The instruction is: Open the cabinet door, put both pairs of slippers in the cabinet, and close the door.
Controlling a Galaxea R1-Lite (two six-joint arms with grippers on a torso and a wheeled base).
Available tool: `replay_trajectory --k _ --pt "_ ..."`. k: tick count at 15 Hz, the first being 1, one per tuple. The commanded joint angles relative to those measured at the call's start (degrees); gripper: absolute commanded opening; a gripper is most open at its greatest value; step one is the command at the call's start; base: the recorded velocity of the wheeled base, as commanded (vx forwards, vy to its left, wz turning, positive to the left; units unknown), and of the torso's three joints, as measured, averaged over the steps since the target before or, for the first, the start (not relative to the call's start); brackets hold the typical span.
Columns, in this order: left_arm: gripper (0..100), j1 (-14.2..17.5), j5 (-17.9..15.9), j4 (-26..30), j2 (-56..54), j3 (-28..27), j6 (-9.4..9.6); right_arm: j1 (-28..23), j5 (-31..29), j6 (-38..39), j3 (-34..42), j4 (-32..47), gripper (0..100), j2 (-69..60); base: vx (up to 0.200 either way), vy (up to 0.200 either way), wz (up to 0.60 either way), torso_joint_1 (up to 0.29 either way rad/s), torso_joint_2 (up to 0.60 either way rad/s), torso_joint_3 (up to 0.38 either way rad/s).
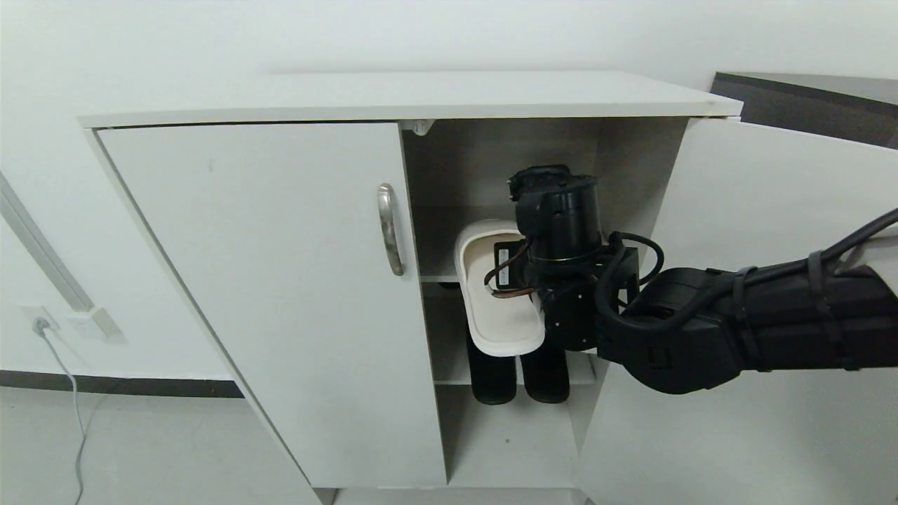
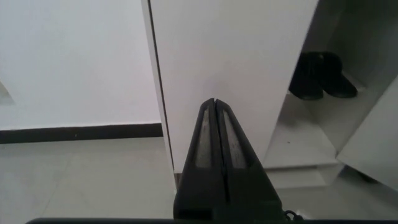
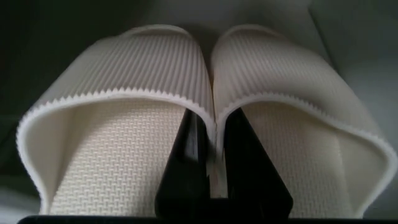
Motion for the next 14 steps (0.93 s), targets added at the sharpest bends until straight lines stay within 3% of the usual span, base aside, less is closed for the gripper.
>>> replay_trajectory --k 1,7,14 --pt "0 0.00 0.07 0.00 -0.01 0.00 -0.01 -0.83 0.15 0.01 -0.93 -0.23 0 1.41 0.000 0.000 0.00 0.000 0.00 0.000" --pt "0 0.00 0.07 0.00 -0.01 0.00 -0.01 -2.76 0.50 0.01 -8.14 0.82 0 6.86 0.000 0.000 0.00 0.000 0.00 0.000" --pt "0 0.00 0.07 0.00 -0.01 0.00 -0.09 -4.25 0.59 0.10 -14.56 7.33 0 8.53 0.000 0.000 0.00 0.000 0.00 0.000"
